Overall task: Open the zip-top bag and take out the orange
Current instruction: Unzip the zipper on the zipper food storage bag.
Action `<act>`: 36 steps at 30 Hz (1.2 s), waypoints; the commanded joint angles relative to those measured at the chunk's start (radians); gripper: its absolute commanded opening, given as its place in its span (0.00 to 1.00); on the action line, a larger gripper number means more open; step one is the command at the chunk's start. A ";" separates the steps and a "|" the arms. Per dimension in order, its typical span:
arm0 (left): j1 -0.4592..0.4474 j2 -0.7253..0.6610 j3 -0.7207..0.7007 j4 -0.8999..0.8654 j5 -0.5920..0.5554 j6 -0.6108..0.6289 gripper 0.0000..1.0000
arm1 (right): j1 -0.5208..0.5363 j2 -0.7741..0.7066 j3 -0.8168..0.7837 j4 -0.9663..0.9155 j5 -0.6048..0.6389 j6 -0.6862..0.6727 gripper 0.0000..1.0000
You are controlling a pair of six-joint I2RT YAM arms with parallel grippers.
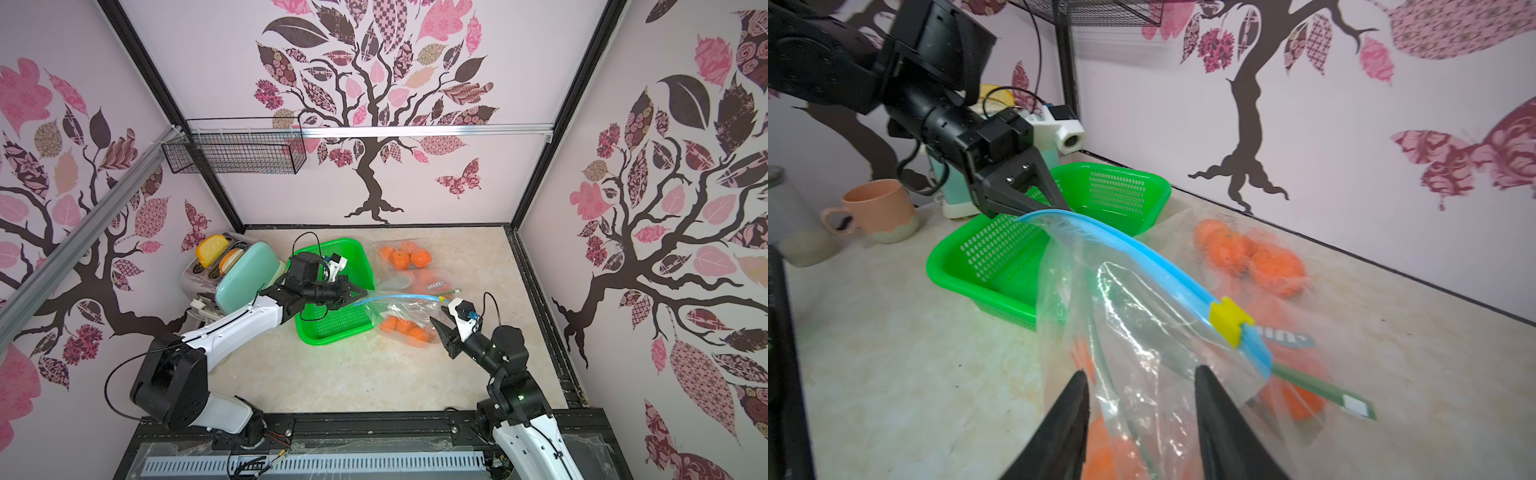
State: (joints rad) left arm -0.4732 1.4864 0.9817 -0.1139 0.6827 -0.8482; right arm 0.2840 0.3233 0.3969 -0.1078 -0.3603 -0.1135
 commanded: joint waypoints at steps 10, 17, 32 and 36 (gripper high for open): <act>0.008 -0.007 -0.004 0.020 0.013 0.012 0.00 | -0.155 0.145 -0.023 0.169 -0.028 0.122 0.62; 0.008 -0.012 -0.003 0.021 0.020 0.014 0.00 | -0.157 0.227 -0.030 0.298 -0.193 0.118 0.61; 0.009 -0.024 -0.008 0.015 0.015 0.016 0.00 | -0.157 0.098 -0.039 0.213 -0.328 0.123 0.00; 0.009 -0.052 0.019 -0.045 -0.020 0.044 0.24 | -0.151 0.060 -0.028 0.149 -0.320 0.109 0.00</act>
State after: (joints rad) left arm -0.4709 1.4754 0.9802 -0.1265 0.6930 -0.8288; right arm 0.1295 0.4076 0.3267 0.1070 -0.6666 0.0113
